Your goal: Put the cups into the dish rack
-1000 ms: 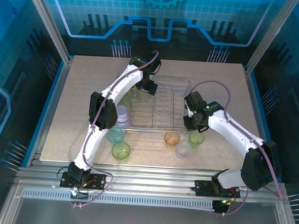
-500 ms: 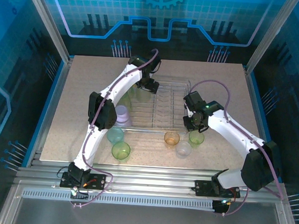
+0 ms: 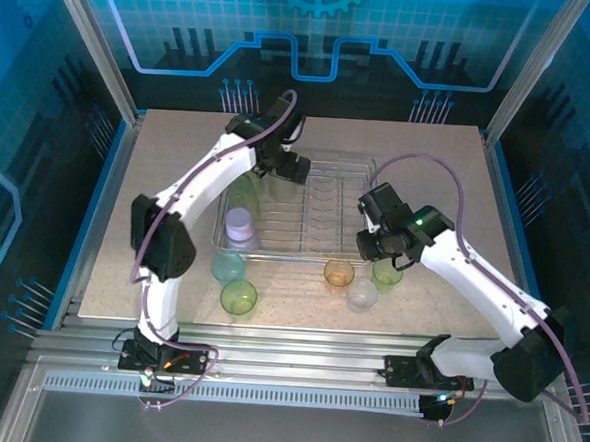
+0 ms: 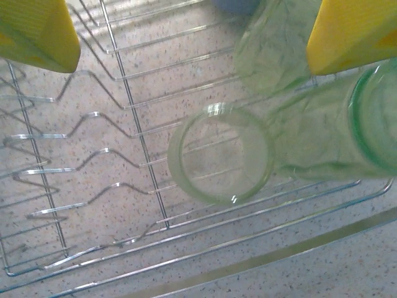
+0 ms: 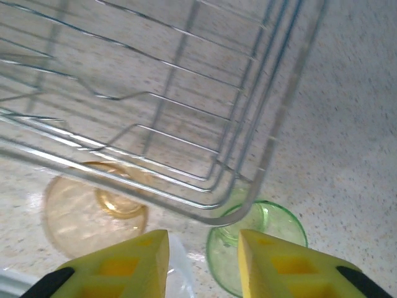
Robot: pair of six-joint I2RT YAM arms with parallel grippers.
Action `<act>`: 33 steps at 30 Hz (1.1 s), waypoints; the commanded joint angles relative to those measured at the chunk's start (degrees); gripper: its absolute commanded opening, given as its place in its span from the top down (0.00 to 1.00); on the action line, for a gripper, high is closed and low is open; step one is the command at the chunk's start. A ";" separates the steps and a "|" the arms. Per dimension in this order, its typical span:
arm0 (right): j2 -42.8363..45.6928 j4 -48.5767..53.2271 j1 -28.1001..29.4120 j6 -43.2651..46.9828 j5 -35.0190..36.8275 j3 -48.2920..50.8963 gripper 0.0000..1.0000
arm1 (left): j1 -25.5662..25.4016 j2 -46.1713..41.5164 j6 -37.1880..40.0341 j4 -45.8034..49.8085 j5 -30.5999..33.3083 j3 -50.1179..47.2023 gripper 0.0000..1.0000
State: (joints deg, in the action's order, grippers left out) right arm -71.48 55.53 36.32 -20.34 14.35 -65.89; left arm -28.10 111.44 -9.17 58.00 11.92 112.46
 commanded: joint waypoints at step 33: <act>-35.79 -7.07 31.70 -7.15 -11.12 -25.95 0.61 | 8.24 -75.80 -23.17 -27.02 13.36 -76.60 0.01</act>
State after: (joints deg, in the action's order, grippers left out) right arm -105.36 45.80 67.02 -28.80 2.22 -88.82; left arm -20.34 36.69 -30.46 30.68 23.38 36.71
